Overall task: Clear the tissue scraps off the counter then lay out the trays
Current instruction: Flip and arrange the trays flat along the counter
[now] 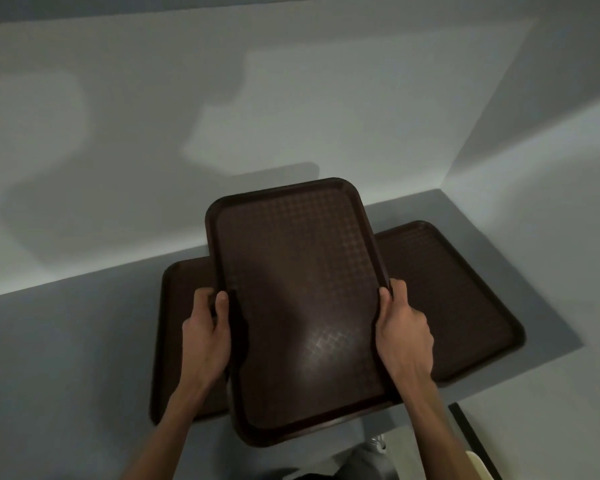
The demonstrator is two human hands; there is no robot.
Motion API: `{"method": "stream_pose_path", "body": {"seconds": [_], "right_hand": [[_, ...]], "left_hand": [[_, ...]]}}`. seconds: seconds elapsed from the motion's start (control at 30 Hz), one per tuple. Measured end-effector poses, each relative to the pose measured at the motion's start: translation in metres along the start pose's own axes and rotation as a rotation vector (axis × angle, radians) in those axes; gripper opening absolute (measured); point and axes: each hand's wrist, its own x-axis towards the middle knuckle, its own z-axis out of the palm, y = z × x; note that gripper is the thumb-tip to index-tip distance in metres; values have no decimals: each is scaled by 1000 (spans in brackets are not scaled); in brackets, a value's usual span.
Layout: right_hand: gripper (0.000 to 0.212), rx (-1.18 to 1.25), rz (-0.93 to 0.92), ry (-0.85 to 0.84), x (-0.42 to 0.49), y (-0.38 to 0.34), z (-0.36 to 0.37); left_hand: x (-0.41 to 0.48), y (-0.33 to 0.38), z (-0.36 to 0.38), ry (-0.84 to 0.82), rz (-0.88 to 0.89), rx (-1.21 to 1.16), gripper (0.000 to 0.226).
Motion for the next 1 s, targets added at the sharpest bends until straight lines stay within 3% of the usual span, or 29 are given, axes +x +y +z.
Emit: {"method": "stream_pose_path", "body": {"seconds": [0.3, 0.53, 0.77, 1.0], "right_hand": [[30, -109, 21, -30, 76, 141, -44], [23, -179, 60, -48, 131, 247, -39], [23, -220, 92, -47, 153, 326, -25], [24, -290, 80, 10, 155, 375, -26]], "left_hand": [[-21, 27, 153, -192, -51, 115, 7], [-44, 43, 260, -337, -125, 208, 21], [-74, 46, 325, -448, -155, 314, 33], [-92, 46, 361, -525, -139, 361, 30]]}}
